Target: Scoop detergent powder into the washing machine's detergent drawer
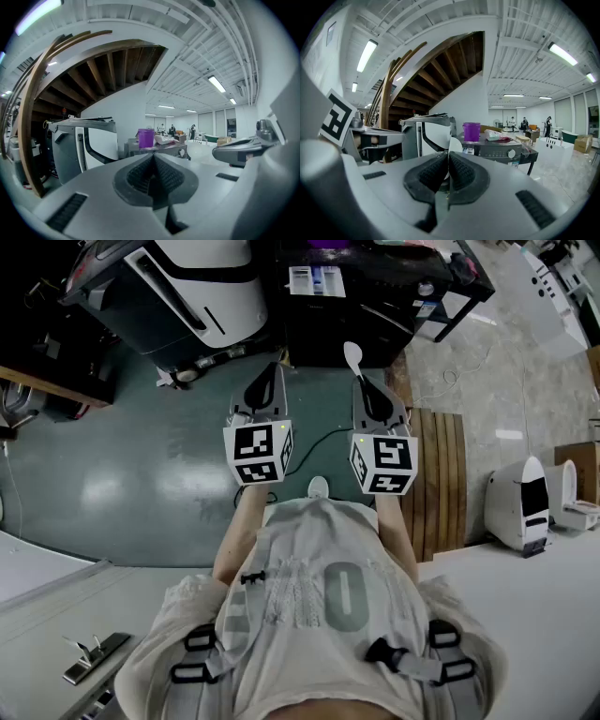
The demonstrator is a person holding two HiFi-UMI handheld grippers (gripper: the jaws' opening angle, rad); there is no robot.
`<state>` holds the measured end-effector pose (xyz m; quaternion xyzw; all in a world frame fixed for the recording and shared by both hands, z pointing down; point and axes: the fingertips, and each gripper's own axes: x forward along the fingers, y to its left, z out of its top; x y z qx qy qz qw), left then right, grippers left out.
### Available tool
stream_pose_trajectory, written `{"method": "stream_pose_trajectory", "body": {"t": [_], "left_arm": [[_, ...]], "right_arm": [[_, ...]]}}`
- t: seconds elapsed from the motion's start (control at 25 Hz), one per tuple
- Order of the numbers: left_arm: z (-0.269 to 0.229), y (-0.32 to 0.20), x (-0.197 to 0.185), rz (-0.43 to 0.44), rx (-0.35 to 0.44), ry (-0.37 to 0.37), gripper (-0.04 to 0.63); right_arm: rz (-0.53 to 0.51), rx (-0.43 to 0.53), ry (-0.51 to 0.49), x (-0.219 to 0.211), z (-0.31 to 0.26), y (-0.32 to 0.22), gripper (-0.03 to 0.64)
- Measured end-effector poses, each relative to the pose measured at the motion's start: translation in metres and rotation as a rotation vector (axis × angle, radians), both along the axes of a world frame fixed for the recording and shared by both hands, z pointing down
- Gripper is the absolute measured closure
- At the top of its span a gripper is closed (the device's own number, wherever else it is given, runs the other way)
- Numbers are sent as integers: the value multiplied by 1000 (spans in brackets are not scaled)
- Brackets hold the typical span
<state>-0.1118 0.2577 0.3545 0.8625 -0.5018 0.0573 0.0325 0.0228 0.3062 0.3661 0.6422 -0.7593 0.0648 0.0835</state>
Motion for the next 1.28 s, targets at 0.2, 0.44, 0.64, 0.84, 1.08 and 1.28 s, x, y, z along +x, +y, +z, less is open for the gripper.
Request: {"method": "stream_pose_trajectory", "body": {"t": [0.2,0.44,0.64,0.84,1.08,1.28], "left_arm": [[3,-13,1,-5,-7,-8,575],[8,-16,-6,-28,-22,-14,575],[12,-15,-12,-51,-20,-5,575],[15,-26,-16,-66,-15,5,575],[11,-66,-5,-56,1,13,575],[0,-112,18,-24,23,27,575]], "right_arm": [[-18,-8,0,-2,3,-12,606],[-26,-24,-41,-2,12,-15,606],[-2,-34,-96,8,22,-19,606],[-4,-40,-111,9,28,-27,606],[5,-3,-74,22,17,-64,606],[27,27,-47,39,4,-108,606]]}}
